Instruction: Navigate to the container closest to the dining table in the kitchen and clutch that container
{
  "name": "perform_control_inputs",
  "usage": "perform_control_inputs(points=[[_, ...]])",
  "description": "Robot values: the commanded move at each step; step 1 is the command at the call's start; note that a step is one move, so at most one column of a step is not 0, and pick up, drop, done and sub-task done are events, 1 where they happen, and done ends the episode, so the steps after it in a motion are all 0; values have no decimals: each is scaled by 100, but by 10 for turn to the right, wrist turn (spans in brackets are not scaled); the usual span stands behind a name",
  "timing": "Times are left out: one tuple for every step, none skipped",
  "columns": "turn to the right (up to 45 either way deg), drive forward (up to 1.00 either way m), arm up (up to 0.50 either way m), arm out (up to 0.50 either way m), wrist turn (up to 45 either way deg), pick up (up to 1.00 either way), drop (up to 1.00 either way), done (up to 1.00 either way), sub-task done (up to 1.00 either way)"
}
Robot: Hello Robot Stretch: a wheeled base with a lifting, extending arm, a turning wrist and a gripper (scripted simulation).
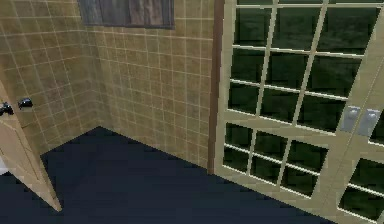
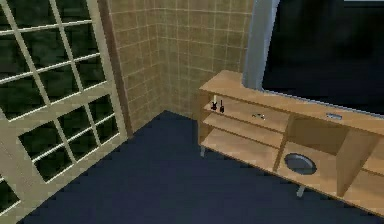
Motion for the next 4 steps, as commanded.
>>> perform_control_inputs(points=[[210,0,0,0,0,0,0,0,0],[0,5,0,0,0,0,0,0,0],[-450,0,0,0,0,0,0,0,0],[-240,0,0,0,0,0,0,0,0]])
